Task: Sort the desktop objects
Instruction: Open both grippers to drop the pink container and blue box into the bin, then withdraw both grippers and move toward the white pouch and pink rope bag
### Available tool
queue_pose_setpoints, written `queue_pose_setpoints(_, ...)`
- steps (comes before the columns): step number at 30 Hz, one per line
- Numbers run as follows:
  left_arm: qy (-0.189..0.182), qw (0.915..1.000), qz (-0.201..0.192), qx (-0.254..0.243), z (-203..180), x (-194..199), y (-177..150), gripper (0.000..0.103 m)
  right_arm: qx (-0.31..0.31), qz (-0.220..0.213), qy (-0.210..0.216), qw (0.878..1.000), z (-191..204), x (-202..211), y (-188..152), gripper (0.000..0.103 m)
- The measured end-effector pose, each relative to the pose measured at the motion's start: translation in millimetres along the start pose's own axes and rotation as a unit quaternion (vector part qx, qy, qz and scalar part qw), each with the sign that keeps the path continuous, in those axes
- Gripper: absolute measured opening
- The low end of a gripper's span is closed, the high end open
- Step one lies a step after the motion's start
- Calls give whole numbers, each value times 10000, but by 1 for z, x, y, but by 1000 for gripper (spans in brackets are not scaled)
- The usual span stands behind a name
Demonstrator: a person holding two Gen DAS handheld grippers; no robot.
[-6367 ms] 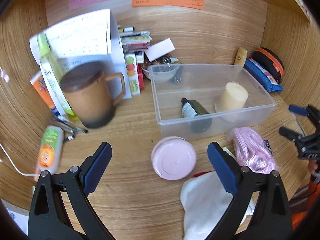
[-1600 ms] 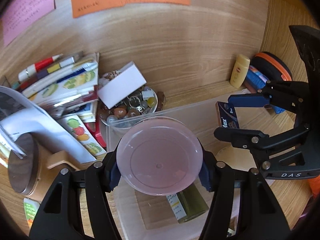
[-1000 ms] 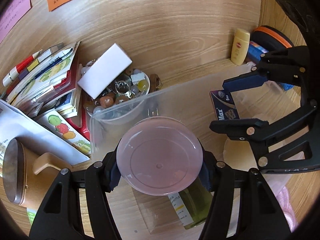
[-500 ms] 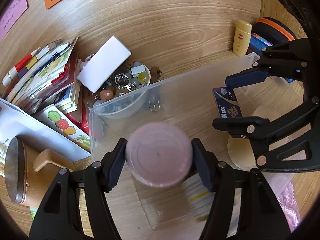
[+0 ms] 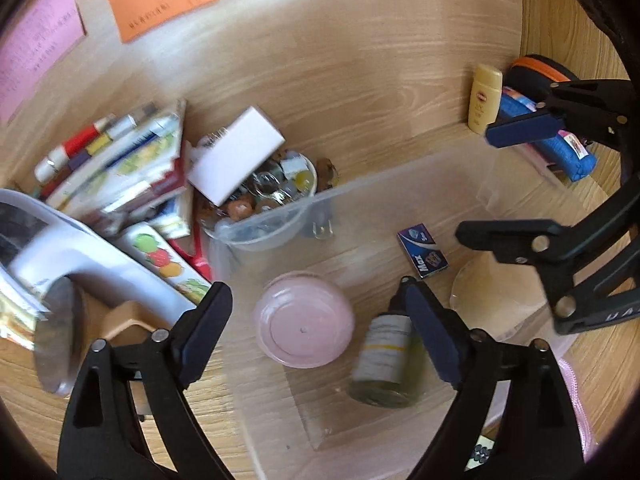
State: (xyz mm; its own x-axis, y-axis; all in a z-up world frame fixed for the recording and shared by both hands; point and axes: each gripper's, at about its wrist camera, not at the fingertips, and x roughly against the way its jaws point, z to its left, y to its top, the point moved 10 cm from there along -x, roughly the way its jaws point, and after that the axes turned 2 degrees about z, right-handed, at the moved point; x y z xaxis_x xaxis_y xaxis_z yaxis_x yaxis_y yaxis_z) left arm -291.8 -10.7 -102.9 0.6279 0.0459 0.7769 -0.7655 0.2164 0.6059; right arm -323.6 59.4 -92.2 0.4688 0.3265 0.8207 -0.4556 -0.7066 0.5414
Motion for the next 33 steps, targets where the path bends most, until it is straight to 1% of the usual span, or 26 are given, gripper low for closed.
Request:
queue_pose_setpoints(1,33,10000,-56,16,3,6,1,93,-37,-44,-2,10000,-1,6,-1,77)
queue_pose_setpoints(3,98,9998,-138,43,6,16,2,93,-107,-145,-12,9998,-1,21,-8,79)
queue_pose_setpoints(8,268,9989,-368,140,14,42,6,94,-258,-396,-83,9988,-8,46,-5,83)
queue_pose_setpoints(15,494,9961,-676,267,17,84,1,97,-348,-722,-123,9967,-10,83,-16,83)
queue_pose_setpoints(20,640,9939,-834,329,16,109,-15,98,-324,-951,-183,9948,-4,110,-28,87)
queue_pose_setpoints(25,740,9923,-909,399,12,130,-37,98,-262,-1123,-227,9931,6,132,-44,88)
queue_pose_setpoints(33,801,9908,-948,531,4,151,-72,98,-262,-1272,-203,9913,23,149,-74,90)
